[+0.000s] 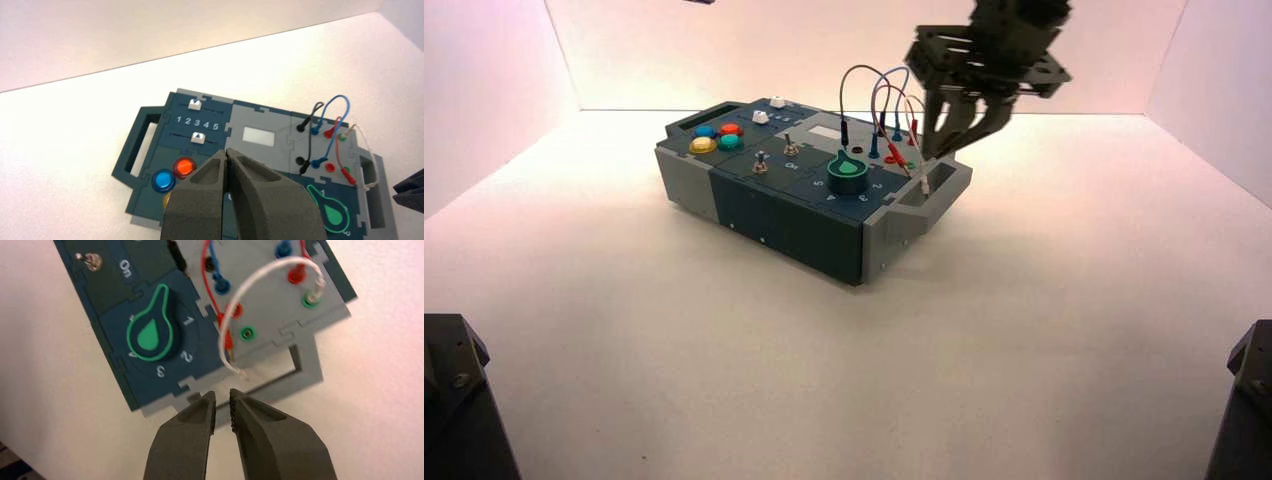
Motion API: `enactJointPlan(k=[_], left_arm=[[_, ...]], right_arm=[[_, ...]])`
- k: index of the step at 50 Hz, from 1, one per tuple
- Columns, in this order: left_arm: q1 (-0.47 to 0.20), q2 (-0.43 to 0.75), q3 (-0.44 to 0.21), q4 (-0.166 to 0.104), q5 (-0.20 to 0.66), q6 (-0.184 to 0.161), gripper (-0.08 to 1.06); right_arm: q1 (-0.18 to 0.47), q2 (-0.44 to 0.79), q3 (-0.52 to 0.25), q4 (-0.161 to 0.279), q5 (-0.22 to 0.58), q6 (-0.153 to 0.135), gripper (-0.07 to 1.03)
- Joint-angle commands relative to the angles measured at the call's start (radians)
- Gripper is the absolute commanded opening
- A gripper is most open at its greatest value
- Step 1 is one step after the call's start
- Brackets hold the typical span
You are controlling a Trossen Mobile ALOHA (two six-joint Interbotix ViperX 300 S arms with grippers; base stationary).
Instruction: Insert the white wire.
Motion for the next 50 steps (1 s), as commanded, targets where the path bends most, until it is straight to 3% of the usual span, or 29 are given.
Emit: enactJointPlan(k=[1, 33, 50], left_arm=[[0.020, -0.018, -0.018, 0.002, 0.006, 0.012, -0.03], [0.031, -0.031, -0.009, 0.002, 0.008, 0.014, -0.03], [0.031, -0.069, 0.012, 0.000, 0.008, 0.014, -0.03]], right_arm=[[0.011, 0.003, -0.035, 0.005, 0.000, -0.003, 0.21], [0.003, -0.005, 0.005, 0.000, -0.002, -0.003, 0.25], [-0.009, 0.011, 0.012, -0.025, -0.035, -0.005, 0.25]])
